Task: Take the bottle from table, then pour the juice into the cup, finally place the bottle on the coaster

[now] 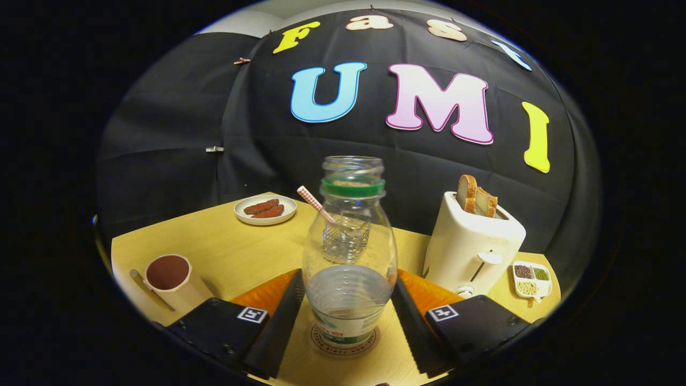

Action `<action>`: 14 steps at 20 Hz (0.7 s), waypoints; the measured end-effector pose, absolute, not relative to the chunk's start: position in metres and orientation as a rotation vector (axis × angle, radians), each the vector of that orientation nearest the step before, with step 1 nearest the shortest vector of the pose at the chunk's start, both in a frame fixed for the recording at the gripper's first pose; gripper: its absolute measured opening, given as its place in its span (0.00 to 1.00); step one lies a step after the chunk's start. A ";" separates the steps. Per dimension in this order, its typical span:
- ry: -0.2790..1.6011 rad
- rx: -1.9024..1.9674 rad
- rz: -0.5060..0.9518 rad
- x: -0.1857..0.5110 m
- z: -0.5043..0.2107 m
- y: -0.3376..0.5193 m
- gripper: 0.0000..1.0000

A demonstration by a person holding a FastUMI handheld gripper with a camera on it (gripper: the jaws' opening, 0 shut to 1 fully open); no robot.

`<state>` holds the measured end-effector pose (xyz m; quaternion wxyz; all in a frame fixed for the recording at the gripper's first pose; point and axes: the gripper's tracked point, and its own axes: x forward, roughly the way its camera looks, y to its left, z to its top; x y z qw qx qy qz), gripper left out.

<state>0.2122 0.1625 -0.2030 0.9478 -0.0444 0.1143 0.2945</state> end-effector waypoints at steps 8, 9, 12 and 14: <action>0.210 -0.083 0.602 0.194 -0.176 0.160 0.98; 0.207 -0.084 0.598 0.192 -0.171 0.159 0.98; 0.180 -0.087 0.571 0.189 -0.155 0.149 0.97; 0.199 -0.091 0.554 0.189 -0.154 0.142 0.98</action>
